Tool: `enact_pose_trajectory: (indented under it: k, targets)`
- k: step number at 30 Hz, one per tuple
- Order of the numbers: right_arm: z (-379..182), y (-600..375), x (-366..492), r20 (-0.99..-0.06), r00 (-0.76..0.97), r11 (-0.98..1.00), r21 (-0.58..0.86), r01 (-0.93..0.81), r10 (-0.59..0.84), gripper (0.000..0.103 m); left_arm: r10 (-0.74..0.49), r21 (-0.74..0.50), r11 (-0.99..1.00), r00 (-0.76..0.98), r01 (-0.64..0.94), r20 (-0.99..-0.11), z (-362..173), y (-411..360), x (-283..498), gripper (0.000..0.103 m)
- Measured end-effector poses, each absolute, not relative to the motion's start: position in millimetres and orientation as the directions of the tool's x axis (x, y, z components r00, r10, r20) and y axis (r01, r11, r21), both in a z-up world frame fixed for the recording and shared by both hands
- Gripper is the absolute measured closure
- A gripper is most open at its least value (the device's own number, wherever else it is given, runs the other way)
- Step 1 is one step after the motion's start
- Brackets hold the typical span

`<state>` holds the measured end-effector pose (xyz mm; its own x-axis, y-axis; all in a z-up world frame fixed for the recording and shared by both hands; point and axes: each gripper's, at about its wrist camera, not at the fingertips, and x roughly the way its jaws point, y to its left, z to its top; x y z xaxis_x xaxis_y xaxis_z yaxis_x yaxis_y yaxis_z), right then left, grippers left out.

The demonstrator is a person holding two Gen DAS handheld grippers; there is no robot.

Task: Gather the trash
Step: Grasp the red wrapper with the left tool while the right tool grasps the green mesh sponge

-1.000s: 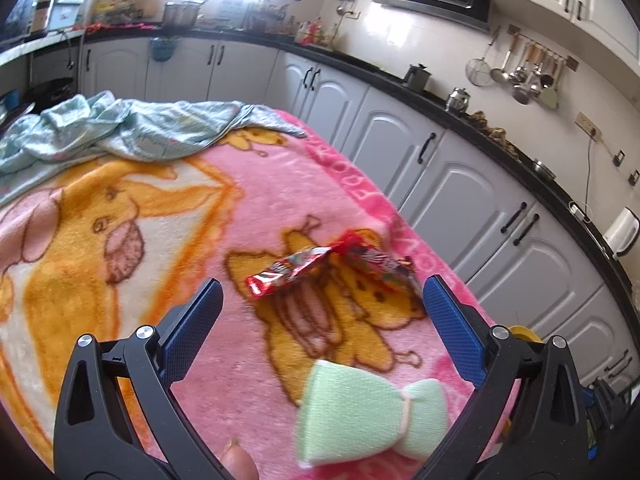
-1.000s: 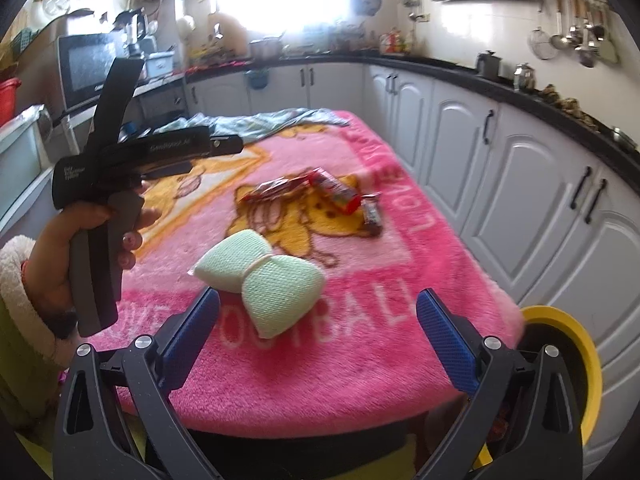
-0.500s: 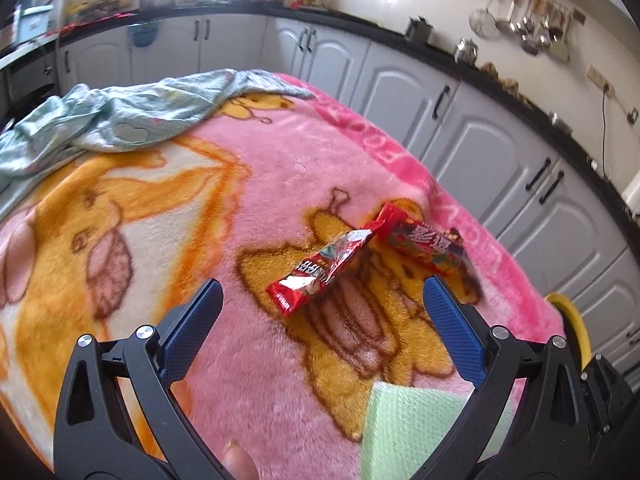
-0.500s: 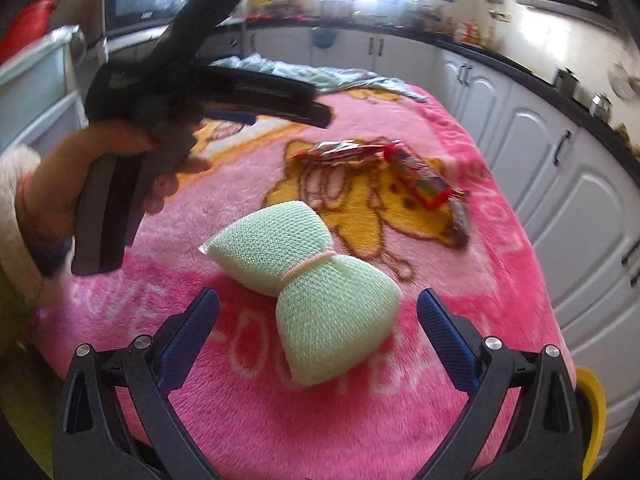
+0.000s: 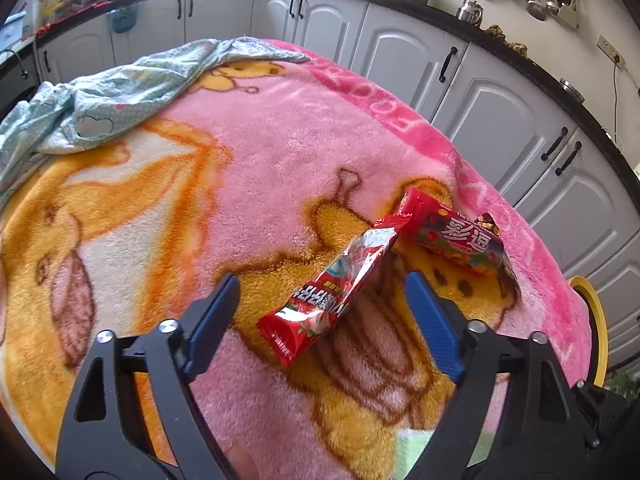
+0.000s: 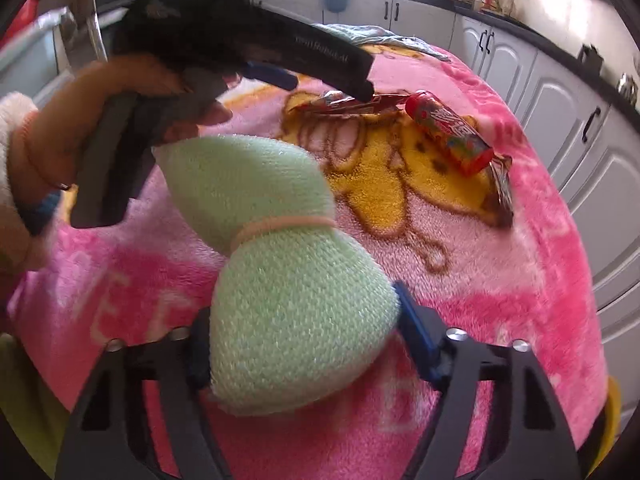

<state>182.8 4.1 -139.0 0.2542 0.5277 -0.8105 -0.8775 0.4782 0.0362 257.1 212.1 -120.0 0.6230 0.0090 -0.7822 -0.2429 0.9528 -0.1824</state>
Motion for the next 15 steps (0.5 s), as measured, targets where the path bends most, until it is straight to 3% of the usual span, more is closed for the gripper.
enact_pose_trajectory:
  k: [2, 5, 8, 11, 15]
  targets:
    - [-136, 0, 182, -0.812, 0.249, 0.483, 0.046, -0.874, 0.529, 0.04, 0.006, -0.182, 0.953, 0.615, -0.242, -0.789, -124, 212, 261, 0.039]
    - [-135, -8, 177, -0.813, 0.245, 0.485, 0.052, -0.873, 0.528, 0.042, 0.008, -0.165, 0.959, 0.606, -0.229, -0.796, -128, 208, 265, 0.062]
    - [-132, -18, 171, -0.815, 0.25, 0.499, 0.055, -0.865, 0.523, 0.043, 0.008, -0.151, 0.966, 0.605, -0.211, -0.796, -129, 203, 263, 0.078]
    - [-129, -31, 169, -0.809, 0.265, 0.525, 0.063, -0.849, 0.525, 0.043, -0.011, -0.161, 0.968, 0.606, -0.194, -0.796, -129, 201, 260, 0.087]
    - [-120, -48, 169, -0.79, 0.298, 0.561, 0.071, -0.825, 0.537, 0.043, -0.037, -0.177, 0.969, 0.612, -0.171, -0.79, -126, 193, 250, 0.092]
